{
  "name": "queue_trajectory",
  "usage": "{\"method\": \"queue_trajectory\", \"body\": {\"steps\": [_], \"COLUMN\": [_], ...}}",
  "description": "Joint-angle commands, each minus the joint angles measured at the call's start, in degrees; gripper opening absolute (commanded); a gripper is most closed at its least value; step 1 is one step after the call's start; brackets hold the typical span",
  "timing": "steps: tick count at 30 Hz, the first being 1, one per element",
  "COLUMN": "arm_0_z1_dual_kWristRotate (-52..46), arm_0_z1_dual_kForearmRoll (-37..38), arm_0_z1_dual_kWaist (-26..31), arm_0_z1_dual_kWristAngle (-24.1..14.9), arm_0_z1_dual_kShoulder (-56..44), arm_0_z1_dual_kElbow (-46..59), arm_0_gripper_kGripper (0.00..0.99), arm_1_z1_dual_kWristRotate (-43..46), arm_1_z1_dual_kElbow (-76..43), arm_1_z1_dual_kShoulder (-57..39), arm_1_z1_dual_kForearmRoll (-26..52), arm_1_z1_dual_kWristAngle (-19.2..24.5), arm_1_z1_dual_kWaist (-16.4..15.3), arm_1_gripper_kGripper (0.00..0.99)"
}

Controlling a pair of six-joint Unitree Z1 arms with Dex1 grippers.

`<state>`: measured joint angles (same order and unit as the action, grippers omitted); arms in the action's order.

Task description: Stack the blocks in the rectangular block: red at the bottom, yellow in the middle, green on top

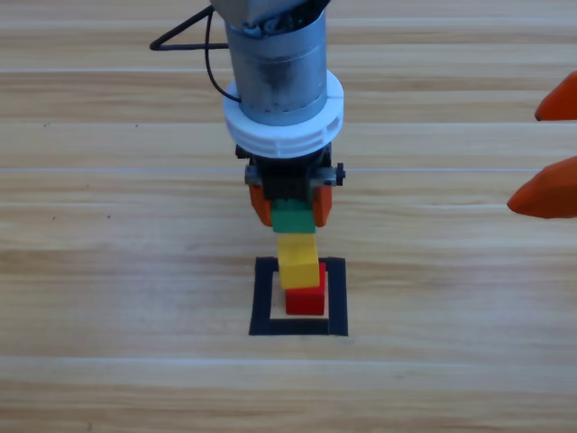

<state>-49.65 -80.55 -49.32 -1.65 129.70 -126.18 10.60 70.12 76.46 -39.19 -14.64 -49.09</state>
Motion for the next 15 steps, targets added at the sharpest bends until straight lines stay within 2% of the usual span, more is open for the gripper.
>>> {"method": "queue_trajectory", "body": {"steps": [1,15], "arm_0_z1_dual_kWristRotate": [-0.36,-0.36], "arm_0_z1_dual_kForearmRoll": [-0.4,-0.49], "arm_0_z1_dual_kWaist": [-1.66,-1.92], "arm_0_z1_dual_kWristAngle": [-0.9,-0.99], "arm_0_z1_dual_kShoulder": [3.72,3.9], "arm_0_z1_dual_kElbow": [1.11,2.08], "arm_0_gripper_kGripper": [0.0,0.0], "arm_1_z1_dual_kWristRotate": [0.39,0.48], "arm_1_z1_dual_kElbow": [0.46,0.46], "arm_1_z1_dual_kShoulder": [2.99,3.17], "arm_1_z1_dual_kForearmRoll": [-0.97,-0.97], "arm_1_z1_dual_kWristAngle": [-0.47,-0.56], "arm_1_z1_dual_kWaist": [1.46,1.46], "arm_1_gripper_kGripper": [0.979,0.979]}}
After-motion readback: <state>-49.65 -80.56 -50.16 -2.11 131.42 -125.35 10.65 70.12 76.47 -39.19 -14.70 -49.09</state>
